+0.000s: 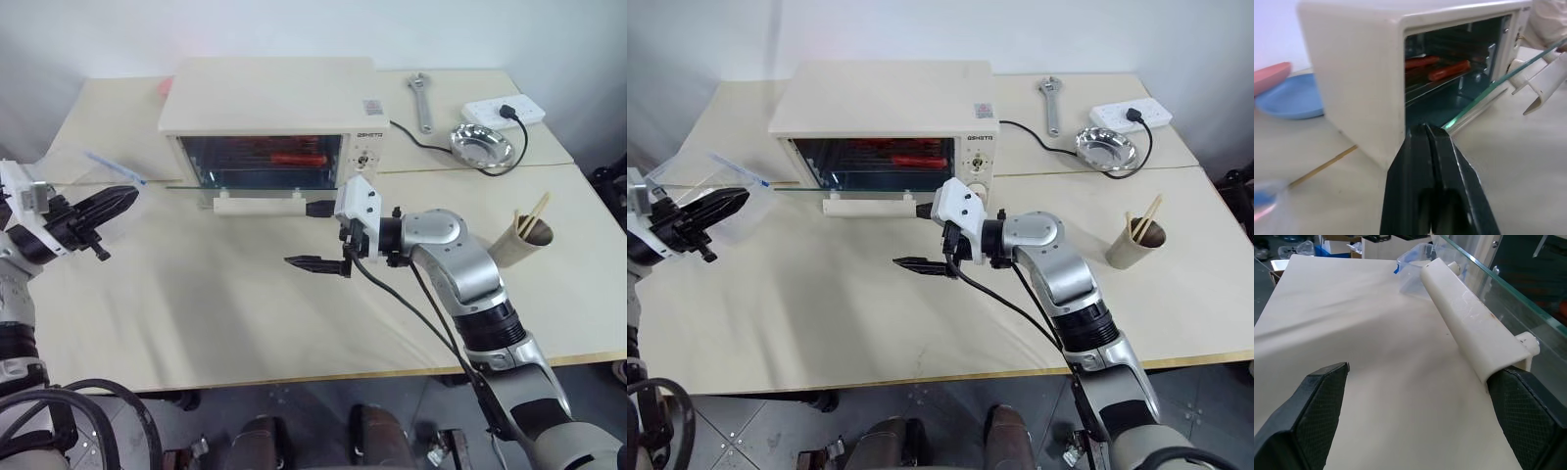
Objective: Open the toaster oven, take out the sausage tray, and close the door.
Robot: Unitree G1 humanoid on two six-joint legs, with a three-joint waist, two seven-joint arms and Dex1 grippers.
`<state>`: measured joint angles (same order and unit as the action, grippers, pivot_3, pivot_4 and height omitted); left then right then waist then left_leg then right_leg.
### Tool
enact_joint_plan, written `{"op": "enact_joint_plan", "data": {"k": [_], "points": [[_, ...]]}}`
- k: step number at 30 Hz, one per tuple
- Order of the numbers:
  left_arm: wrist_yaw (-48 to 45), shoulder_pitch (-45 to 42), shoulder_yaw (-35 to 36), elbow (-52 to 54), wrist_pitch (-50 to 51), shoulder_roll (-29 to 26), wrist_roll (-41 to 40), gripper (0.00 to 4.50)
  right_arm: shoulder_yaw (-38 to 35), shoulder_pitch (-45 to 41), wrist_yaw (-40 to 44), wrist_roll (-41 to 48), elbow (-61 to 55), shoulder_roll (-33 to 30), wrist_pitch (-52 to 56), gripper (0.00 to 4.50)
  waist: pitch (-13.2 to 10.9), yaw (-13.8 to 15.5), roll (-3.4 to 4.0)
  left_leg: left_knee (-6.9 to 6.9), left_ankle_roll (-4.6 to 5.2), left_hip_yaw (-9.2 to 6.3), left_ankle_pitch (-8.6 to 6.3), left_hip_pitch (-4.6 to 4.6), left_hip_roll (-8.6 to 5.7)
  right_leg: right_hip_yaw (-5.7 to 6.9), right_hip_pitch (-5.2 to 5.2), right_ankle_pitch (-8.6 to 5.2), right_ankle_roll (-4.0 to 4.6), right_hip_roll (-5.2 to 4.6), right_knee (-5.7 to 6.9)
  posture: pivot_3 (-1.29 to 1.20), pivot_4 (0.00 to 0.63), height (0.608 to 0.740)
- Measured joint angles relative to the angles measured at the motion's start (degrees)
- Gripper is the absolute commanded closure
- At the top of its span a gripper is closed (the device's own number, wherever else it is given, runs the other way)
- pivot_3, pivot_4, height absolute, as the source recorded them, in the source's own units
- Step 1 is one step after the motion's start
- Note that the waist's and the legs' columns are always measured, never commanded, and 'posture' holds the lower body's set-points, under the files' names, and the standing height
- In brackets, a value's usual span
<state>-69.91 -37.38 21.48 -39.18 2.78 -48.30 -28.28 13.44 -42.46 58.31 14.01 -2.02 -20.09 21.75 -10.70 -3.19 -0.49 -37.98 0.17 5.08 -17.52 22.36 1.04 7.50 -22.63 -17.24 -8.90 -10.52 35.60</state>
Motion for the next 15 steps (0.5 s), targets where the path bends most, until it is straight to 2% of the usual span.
{"op": "enact_joint_plan", "data": {"k": [9, 15], "points": [[-2.8, -7.6, -6.7, -7.7, -3.5, 3.6, 5.5, 4.46, 0.1, 3.1, -1.7, 0.0, -3.9, -0.6, 1.9, 0.00, 0.0, 0.2, -0.28, -0.07, 0.01, 0.02, 0.00, 0.02, -0.01, 0.00, 0.01, 0.00, 0.00, 0.00, 0.00, 0.00, 0.150, 0.740], [-3.1, -13.9, -8.6, -14.2, -7.4, 5.6, 8.7, 4.46, 0.1, 5.7, -3.1, 0.0, -7.3, -0.9, 3.4, 0.00, -0.1, 0.1, -0.45, -0.06, 0.02, 0.03, -0.01, 0.02, -0.01, 0.01, 0.01, 0.00, 0.00, 0.00, -0.01, 0.00, 0.150, 0.740]]}}
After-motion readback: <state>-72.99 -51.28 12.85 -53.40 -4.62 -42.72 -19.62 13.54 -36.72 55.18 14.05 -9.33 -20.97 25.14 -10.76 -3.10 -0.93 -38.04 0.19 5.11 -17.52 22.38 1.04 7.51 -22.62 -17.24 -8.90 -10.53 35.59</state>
